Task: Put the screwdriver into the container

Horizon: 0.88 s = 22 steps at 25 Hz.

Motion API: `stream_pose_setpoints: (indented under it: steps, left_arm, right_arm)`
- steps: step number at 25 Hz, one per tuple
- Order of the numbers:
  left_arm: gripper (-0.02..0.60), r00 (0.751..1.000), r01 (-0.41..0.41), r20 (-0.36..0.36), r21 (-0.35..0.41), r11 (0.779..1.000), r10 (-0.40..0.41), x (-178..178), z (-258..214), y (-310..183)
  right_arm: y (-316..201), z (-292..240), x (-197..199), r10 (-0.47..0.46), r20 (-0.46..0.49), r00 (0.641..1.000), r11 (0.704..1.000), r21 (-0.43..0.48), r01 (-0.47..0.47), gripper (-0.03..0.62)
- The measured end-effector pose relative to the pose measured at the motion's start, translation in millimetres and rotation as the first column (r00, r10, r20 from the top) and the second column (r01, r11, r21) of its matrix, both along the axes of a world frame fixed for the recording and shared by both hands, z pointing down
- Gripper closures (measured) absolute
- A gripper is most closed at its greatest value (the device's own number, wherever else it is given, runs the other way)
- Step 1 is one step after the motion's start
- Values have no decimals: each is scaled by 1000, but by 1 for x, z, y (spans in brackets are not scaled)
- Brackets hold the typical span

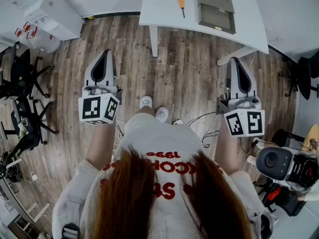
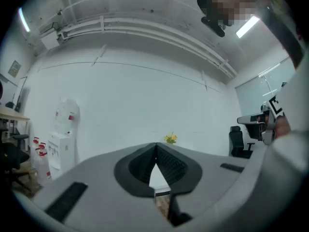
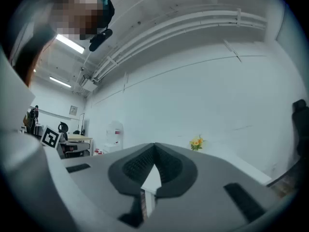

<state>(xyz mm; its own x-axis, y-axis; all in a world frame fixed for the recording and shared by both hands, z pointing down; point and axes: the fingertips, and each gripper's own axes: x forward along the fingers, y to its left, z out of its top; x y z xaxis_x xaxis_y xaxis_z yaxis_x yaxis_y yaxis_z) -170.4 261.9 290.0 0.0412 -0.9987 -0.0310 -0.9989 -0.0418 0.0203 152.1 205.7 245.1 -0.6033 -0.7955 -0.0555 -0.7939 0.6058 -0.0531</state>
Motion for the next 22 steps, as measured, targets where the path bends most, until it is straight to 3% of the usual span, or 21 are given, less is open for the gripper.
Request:
stream_pose_setpoints:
  steps: [13, 22]
  left_arm:
    - [575, 1000, 5, 6, 4, 1000, -5, 5, -1, -6]
    - [575, 999, -34, -2, 25, 999, 34, 6, -2, -64]
  right_arm:
    - [-7, -12, 1, -17, 58, 998, 999, 34, 15, 589]
    - [-48, -8, -1, 0, 63, 998, 1000, 23, -2, 589]
